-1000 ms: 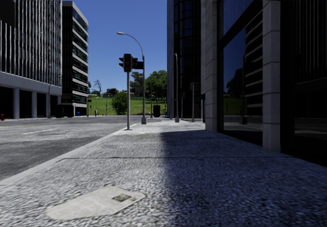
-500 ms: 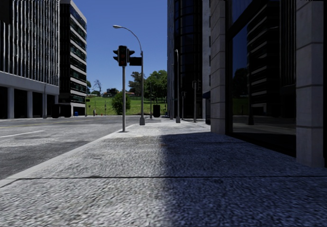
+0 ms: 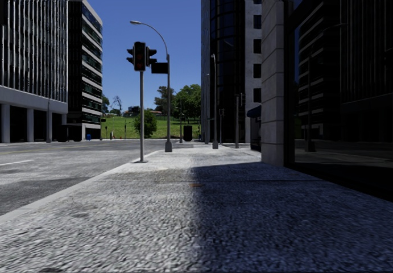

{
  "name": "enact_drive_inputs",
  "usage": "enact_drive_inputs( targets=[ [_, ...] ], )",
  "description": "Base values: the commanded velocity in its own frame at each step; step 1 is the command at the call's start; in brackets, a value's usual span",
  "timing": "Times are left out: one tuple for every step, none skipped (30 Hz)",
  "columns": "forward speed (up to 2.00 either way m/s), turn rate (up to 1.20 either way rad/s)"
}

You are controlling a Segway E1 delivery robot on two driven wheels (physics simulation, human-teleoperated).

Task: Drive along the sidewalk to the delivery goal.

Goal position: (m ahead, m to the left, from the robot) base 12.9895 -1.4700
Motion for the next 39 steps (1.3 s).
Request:
enact_drive_inputs(
  targets=[
    [2.0,0.0],
    [2.0,0.0],
    [2.0,0.0],
    [2.0,0.0],
    [2.0,0.0],
    [2.0,0.0],
    [2.0,0.0],
    [2.0,0.0],
    [2.0,0.0],
    [2.0,0.0],
    [2.0,0.0],
    [2.0,0.0],
    [2.0,0.0],
    [2.0,0.0],
    [2.0,0.0],
    [2.0,0.0],
    [2.0,0.0],
    [2.0,0.0],
    [2.0,0.0],
    [2.0,0.0],
    [2.0,0.0],
    [2.0,0.0],
    [2.0,0.0],
    [2.0,0.0],
    [2.0,0.0],
    [2.0,0.0],
    [2.0,0.0],
    [2.0,0.0],
    [2.0,0.0],
    [2.0,0.0],
    [2.0,0.0],
    [2.0,0.0],
    [2.0,0.0],
    [2.0,0.0],
    [2.0,0.0],
    [2.0,-0.01],
    [2.0,-0.01],
    [2.0,-0.05],
    [2.0,-0.09]
  ],
)
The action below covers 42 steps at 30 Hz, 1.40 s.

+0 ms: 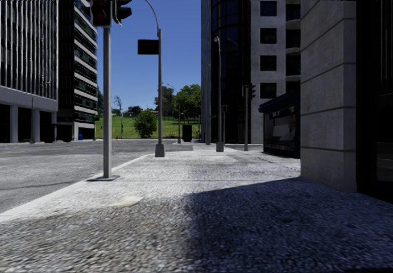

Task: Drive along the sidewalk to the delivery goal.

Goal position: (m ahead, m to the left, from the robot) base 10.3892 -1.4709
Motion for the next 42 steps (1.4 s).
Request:
enact_drive_inputs(
  targets=[
    [2.0,-0.09],
    [2.0,-0.1],
    [2.0,-0.1],
    [2.0,-0.1],
    [2.0,-0.1],
    [2.0,-0.11],
    [2.0,-0.11],
    [2.0,-0.16],
    [2.0,-0.19],
    [2.0,-0.23],
    [2.0,-0.25],
    [2.0,-0.25],
    [2.0,-0.25],
    [2.0,-0.26],
    [2.0,-0.26],
    [2.0,-0.26],
    [2.0,-0.26],
    [2.0,-0.26],
    [2.0,-0.26],
    [2.0,-0.26],
    [2.0,-0.26],
    [2.0,-0.29],
    [2.0,-0.36],
    [2.0,-0.38],
    [2.0,-0.39],
    [2.0,-0.39],
    [2.0,-0.39],
    [2.0,-0.39],
    [2.0,-0.39],
    [2.0,-0.39],
    [2.0,-0.39],
    [2.0,-0.39],
    [2.0,-0.39],
    [2.0,-0.39],
    [2.0,-0.39],
    [2.0,-0.39],
    [2.0,-0.39],
    [2.0,-0.39],
    [2.0,-0.39],
    [2.0,-0.39],
    [2.0,-0.39],
    [2.0,-0.39]
  ],
)
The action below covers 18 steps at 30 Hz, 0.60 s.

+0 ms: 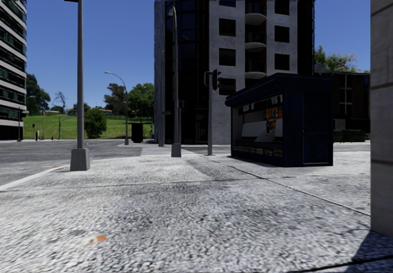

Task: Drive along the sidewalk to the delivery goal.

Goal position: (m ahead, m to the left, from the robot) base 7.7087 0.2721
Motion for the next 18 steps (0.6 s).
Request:
enact_drive_inputs(
  targets=[
    [2.0,-0.39],
    [2.0,-0.39],
    [2.0,-0.38],
    [2.0,-0.19],
    [2.0,0.0],
    [2.0,0.0],
    [2.0,0.0],
    [2.0,0.0],
    [2.0,0.0],
    [2.0,0.0],
    [2.0,0.0],
    [2.0,0.0],
    [2.0,0.0],
    [2.0,0.0],
    [2.0,0.0],
    [2.0,0.0],
    [2.0,0.0],
    [2.0,0.0]
  ],
)
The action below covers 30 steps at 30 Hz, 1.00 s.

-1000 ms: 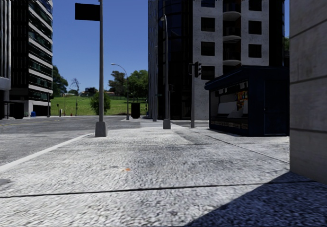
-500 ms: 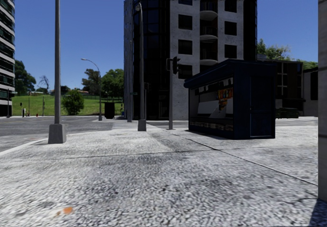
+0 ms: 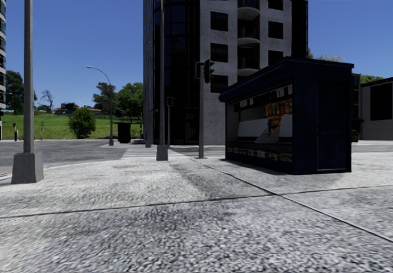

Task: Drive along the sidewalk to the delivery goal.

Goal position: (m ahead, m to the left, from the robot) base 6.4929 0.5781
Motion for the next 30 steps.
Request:
enact_drive_inputs(
  targets=[
    [2.0,0.0],
    [2.0,0.0],
    [2.0,0.0],
    [2.0,0.0],
    [2.0,0.0],
    [2.0,0.0],
    [2.0,0.0],
    [2.0,0.0],
    [2.0,0.0],
    [2.0,0.0],
    [2.0,0.0],
    [2.0,0.0],
    [2.0,0.0],
    [2.0,0.0],
    [2.0,0.0],
    [2.0,0.0],
    [2.0,0.0],
    [2.0,0.0],
    [2.0,0.0],
    [2.0,0.0],
    [2.0,0.0],
    [2.0,0.0],
    [2.0,0.0],
    [2.0,0.0],
    [2.0,0.0],
    [2.0,0.0],
    [2.0,0.0],
    [2.0,0.0],
    [2.0,0.0],
    [2.0,0.0]
  ],
)
